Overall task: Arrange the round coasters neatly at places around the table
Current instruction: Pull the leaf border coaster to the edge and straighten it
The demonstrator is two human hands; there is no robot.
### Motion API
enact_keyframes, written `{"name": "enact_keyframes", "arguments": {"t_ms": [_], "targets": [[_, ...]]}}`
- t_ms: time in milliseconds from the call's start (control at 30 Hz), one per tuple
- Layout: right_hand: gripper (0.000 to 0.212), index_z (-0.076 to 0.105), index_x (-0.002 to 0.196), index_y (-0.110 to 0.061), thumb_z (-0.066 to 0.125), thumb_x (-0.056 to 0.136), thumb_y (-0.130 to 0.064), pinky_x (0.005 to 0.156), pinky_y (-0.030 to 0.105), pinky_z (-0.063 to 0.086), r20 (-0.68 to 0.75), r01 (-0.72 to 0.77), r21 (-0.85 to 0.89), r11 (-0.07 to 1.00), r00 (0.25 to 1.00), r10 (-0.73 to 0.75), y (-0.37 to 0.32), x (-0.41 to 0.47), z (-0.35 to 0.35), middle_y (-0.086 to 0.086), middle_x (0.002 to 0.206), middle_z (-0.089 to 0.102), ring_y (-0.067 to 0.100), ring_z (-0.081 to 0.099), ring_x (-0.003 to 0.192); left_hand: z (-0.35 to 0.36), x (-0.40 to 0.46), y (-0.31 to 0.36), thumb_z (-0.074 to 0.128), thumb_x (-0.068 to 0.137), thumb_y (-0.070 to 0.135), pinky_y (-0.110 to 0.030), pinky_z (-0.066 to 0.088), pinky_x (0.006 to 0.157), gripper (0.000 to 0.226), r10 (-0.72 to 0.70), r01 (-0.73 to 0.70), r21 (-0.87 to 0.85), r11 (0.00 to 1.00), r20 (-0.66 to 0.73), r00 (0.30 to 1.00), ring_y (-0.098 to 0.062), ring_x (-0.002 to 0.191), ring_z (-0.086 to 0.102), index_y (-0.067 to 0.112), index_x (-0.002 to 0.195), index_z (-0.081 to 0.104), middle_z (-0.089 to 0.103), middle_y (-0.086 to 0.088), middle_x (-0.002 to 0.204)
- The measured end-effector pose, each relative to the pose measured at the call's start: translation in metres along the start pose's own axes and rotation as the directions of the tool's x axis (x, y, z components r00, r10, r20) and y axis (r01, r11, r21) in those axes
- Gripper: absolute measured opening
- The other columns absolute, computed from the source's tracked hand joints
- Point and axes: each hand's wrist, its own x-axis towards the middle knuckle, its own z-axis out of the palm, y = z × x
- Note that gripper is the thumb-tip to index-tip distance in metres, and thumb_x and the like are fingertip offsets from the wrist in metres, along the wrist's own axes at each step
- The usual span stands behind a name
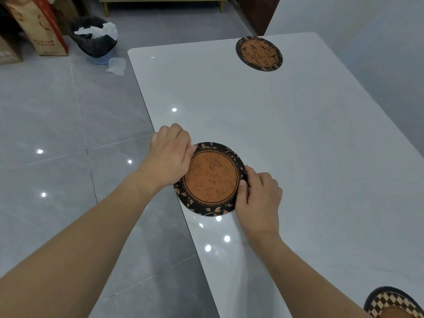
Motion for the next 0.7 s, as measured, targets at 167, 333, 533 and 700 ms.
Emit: {"name": "enact_keyframes", "arguments": {"t_ms": [167,333,533,700], "targets": [[0.036,0.051,0.129,-0.021,0.041,0.094,-0.023,0.091,0.031,0.029,-0.006,0.0,-0.002,1.0,1.0,0.0,-0.0003,0.0001,0.0003,-0.001,0.098,0.05,0.019,0.044,0.094,0.0027,0.0017,-0.0012,0.05,0.094,0.026,-0.037,0.03,0.075,0.021,0.006,-0.006,0.007,1.0,0.001,1.0,-0.026,0.081,0.042,0.008,0.085,0.056,0.053,-0.009,0.093],[0.036,0.051,0.129,-0.021,0.041,0.094,-0.023,0.09,0.03,0.028,-0.005,0.002,-0.005,1.0,1.0,-0.002,-0.0003,0.0005,0.0008,-0.001,0.099,0.05,0.019,0.045,0.094,0.0023,0.0005,-0.0005,0.051,0.094,0.026,-0.035,0.028,0.076,0.02,-0.003,0.003,-0.016,1.0,-0.005,1.0,-0.021,0.082,0.037,0.009,0.085,0.056,0.053,-0.008,0.093],[0.036,0.051,0.128,-0.021,0.042,0.094,-0.023,0.09,0.031,0.03,-0.01,0.0,-0.011,1.0,1.0,0.0,-0.0001,0.0002,0.0006,-0.001,0.098,0.051,0.019,0.045,0.093,-0.0002,-0.0044,0.0027,0.055,0.093,0.025,-0.032,0.027,0.089,0.021,-0.048,0.044,-0.136,0.99,-0.025,0.999,-0.024,0.095,0.045,0.013,0.109,0.058,0.053,-0.006,0.104],[0.037,0.051,0.129,-0.021,0.041,0.094,-0.023,0.092,0.032,0.029,-0.002,0.002,-0.02,1.0,1.0,-0.002,-0.0003,0.0004,0.0004,-0.001,0.1,0.051,0.019,0.045,0.095,-0.0023,-0.0035,0.0026,0.053,0.094,0.027,-0.032,0.026,0.092,0.023,-0.042,0.043,-0.12,0.992,0.011,0.999,-0.024,0.099,0.045,0.017,0.113,0.061,0.054,-0.005,0.108]]}}
